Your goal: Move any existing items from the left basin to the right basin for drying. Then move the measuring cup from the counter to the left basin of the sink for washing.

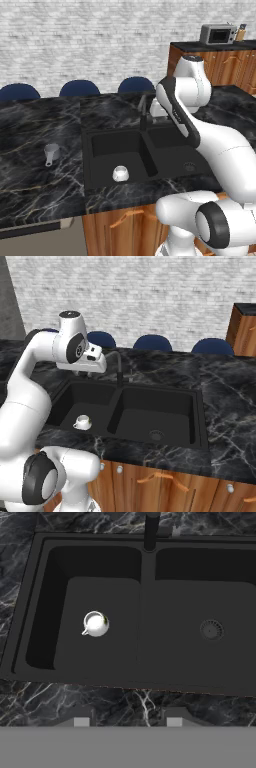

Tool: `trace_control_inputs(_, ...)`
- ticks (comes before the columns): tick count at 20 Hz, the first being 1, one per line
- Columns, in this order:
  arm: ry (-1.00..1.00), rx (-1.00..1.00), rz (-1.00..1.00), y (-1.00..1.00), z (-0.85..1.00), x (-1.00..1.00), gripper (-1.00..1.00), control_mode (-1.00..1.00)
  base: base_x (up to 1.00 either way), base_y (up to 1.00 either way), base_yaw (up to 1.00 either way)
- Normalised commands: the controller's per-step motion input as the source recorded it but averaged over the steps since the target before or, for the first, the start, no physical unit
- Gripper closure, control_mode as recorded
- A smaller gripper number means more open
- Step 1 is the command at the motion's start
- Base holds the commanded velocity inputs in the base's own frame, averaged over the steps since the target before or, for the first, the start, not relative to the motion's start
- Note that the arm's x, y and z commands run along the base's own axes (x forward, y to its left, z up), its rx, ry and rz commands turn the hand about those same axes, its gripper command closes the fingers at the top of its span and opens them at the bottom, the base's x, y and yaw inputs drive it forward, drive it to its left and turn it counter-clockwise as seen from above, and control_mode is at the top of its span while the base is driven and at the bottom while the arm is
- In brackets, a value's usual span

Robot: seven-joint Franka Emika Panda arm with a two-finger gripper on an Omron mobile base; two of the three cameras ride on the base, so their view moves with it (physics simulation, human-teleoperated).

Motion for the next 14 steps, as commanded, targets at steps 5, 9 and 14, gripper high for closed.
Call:
trace_control_inputs(5, 0.0, 0.0, 0.0, 0.16, -0.01, 0.0, -1.0, -1.0, 0.0, 0.0, 0.0)
trace_control_inputs(9, 0.0, -0.01, 0.0, 0.4, -0.13, 0.0, -1.0, -1.0, 0.0, 0.0, 0.0)
trace_control_inputs(14, 0.0, 0.0, 0.0, 0.32, -0.08, 0.0, -1.0, -1.0, 0.0, 0.0, 0.0)
